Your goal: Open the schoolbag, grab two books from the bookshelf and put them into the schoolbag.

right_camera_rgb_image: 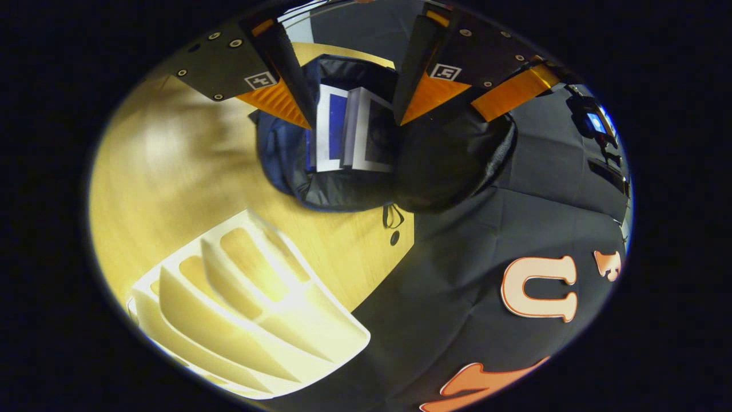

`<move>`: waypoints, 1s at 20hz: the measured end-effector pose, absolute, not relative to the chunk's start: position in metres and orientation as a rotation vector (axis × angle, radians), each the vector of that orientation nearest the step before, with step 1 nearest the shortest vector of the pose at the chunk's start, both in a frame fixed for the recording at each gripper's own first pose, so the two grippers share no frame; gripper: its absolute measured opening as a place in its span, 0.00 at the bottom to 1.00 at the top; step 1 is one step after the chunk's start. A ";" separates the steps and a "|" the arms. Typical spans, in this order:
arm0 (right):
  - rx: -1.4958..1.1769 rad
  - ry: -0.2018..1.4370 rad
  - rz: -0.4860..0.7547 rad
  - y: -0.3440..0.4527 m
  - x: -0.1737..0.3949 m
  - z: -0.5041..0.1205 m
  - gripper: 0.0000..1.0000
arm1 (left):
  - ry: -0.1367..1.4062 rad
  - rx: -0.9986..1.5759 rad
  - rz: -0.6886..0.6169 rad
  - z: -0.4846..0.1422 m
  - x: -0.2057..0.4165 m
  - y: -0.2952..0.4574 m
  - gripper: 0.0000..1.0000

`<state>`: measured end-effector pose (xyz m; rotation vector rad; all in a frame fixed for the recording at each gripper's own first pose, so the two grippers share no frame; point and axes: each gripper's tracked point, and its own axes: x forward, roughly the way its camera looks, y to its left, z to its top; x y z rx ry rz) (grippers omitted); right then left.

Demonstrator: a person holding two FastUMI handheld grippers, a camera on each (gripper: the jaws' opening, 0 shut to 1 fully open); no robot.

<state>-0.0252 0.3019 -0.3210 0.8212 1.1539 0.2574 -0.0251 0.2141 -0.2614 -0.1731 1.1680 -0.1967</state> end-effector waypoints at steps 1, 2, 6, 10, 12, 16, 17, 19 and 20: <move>0.803 1.132 0.253 0.289 -0.023 -0.317 0.81 | 1.170 -0.173 -0.195 -0.263 -0.026 0.212 0.05; 0.770 1.107 0.243 0.274 -0.020 -0.317 0.82 | 1.170 -0.170 -0.189 -0.265 -0.028 0.211 0.05; 0.708 1.056 0.208 0.226 -0.020 -0.310 0.82 | 1.175 -0.160 -0.174 -0.279 -0.038 0.199 0.05; 0.629 1.007 0.166 0.178 -0.017 -0.303 0.82 | 1.187 -0.096 -0.154 -0.301 -0.051 0.185 0.05; 0.589 0.985 0.151 0.158 -0.016 -0.300 0.83 | 1.186 -0.051 -0.142 -0.312 -0.058 0.178 0.05; 0.519 0.951 0.120 0.120 -0.015 -0.294 0.83 | 1.191 0.029 -0.107 -0.335 -0.071 0.165 0.05; 0.515 0.946 0.118 0.113 -0.015 -0.293 0.83 | 1.189 0.049 -0.096 -0.339 -0.073 0.163 0.05; 0.509 0.939 0.105 0.099 -0.015 -0.291 0.83 | 1.187 0.083 -0.075 -0.352 -0.078 0.160 0.05; 0.503 0.939 0.097 0.092 -0.015 -0.291 0.83 | 1.187 0.096 -0.062 -0.358 -0.080 0.158 0.05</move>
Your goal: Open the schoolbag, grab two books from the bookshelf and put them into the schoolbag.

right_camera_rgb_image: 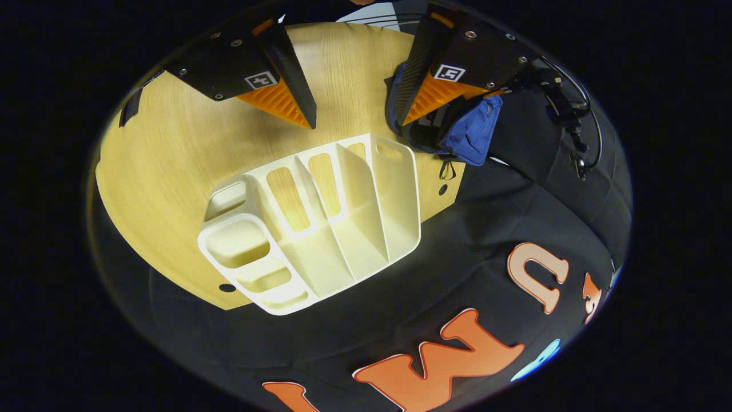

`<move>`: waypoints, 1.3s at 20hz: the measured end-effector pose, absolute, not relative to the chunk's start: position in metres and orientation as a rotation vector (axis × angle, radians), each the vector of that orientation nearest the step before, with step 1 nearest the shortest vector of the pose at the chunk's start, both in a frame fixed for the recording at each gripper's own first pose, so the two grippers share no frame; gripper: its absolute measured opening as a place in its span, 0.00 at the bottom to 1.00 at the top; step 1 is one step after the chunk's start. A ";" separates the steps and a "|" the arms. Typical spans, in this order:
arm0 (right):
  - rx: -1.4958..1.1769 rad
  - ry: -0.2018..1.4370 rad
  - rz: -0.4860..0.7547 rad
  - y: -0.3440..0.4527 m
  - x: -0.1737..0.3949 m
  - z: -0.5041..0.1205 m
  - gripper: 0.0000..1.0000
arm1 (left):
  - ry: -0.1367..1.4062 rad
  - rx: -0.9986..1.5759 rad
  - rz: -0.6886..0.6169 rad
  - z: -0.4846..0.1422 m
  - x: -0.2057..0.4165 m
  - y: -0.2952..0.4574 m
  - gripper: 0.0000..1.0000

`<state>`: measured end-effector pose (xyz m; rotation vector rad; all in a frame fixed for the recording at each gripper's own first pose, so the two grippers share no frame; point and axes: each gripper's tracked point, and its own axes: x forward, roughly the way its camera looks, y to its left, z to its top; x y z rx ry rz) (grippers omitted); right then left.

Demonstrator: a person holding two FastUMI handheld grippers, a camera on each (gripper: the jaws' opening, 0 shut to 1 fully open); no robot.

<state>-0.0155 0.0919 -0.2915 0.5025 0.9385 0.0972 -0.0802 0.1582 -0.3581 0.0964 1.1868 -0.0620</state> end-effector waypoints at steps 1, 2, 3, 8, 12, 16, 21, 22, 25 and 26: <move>0.494 0.928 0.093 0.084 -0.015 -0.290 0.83 | 1.186 0.108 -0.049 -0.365 -0.082 0.157 0.05; 0.482 0.924 0.087 0.077 -0.016 -0.290 0.84 | 1.190 0.118 -0.033 -0.371 -0.083 0.156 0.05; 0.476 0.918 0.087 0.071 -0.017 -0.288 0.84 | 1.190 0.129 -0.021 -0.376 -0.086 0.155 0.05; 0.462 0.918 0.071 0.047 -0.017 -0.288 0.85 | 1.207 0.190 0.022 -0.399 -0.094 0.150 0.05; 0.424 0.895 0.061 0.030 -0.014 -0.285 0.85 | 1.235 0.186 0.025 -0.408 -0.101 0.141 0.18; 0.360 0.843 0.057 0.016 -0.007 -0.274 0.85 | 1.195 0.175 0.009 -0.394 -0.100 0.125 0.35; 0.280 0.743 0.041 -0.002 0.006 -0.253 0.85 | 1.082 0.185 -0.066 -0.357 -0.085 0.081 0.53; 0.265 0.721 0.036 -0.005 0.009 -0.247 0.85 | 1.043 0.200 -0.072 -0.344 -0.077 0.072 0.53; 0.231 0.654 0.021 -0.014 0.018 -0.228 0.85 | 0.923 0.197 -0.132 -0.307 -0.053 0.031 0.58; 0.219 0.632 0.017 -0.016 0.020 -0.222 0.85 | 0.900 0.205 -0.150 -0.297 -0.048 0.022 0.60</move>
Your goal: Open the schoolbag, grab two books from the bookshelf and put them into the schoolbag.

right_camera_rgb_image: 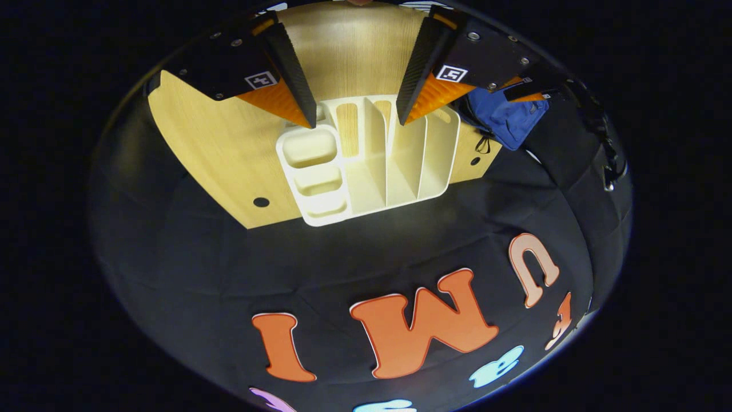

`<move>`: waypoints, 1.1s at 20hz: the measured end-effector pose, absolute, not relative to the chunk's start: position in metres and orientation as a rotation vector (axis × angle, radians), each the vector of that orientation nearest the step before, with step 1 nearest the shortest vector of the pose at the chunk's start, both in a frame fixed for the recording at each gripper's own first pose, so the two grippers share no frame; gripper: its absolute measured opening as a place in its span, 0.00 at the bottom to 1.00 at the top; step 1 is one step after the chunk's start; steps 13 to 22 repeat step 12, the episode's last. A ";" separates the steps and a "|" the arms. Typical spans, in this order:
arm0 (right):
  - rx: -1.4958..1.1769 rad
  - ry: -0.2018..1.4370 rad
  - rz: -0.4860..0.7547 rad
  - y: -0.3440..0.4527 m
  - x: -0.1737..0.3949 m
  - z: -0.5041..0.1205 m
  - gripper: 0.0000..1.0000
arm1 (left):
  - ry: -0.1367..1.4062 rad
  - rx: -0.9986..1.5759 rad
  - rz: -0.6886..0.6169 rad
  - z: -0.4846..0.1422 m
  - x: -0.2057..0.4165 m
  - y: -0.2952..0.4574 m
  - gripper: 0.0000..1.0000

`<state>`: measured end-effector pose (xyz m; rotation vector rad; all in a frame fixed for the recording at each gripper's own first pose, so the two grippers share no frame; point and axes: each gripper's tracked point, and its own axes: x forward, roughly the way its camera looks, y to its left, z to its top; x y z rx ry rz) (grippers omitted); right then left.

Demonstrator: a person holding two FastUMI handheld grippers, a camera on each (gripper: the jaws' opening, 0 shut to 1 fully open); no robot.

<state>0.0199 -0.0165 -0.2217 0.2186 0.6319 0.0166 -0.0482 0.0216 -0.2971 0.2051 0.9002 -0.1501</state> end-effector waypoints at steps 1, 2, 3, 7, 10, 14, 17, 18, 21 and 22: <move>0.206 0.608 0.010 -0.020 0.022 -0.215 0.85 | 0.867 0.218 -0.160 -0.285 -0.044 0.015 0.70; 0.196 0.586 0.006 -0.022 0.024 -0.208 0.85 | 0.822 0.230 -0.168 -0.274 -0.036 0.009 0.72; 0.181 0.564 -0.002 -0.025 0.026 -0.202 0.85 | 0.777 0.242 -0.175 -0.261 -0.029 0.002 0.75; 0.154 0.494 -0.028 -0.033 0.030 -0.179 0.85 | 0.589 0.255 -0.174 -0.214 -0.005 -0.016 0.75; 0.118 0.429 -0.050 -0.040 0.033 -0.157 0.85 | 0.472 0.224 -0.174 -0.187 0.007 -0.028 0.75; 0.108 0.381 -0.056 -0.041 0.039 -0.140 0.85 | 0.406 0.198 -0.177 -0.173 0.014 -0.034 0.75; 0.108 0.381 -0.056 -0.041 0.039 -0.140 0.85 | 0.406 0.198 -0.177 -0.173 0.014 -0.034 0.75; 0.108 0.381 -0.056 -0.041 0.039 -0.140 0.85 | 0.406 0.198 -0.177 -0.173 0.014 -0.034 0.75; 0.108 0.381 -0.056 -0.041 0.039 -0.140 0.85 | 0.406 0.198 -0.177 -0.173 0.014 -0.034 0.75; 0.108 0.381 -0.056 -0.041 0.039 -0.140 0.85 | 0.406 0.198 -0.177 -0.173 0.014 -0.034 0.75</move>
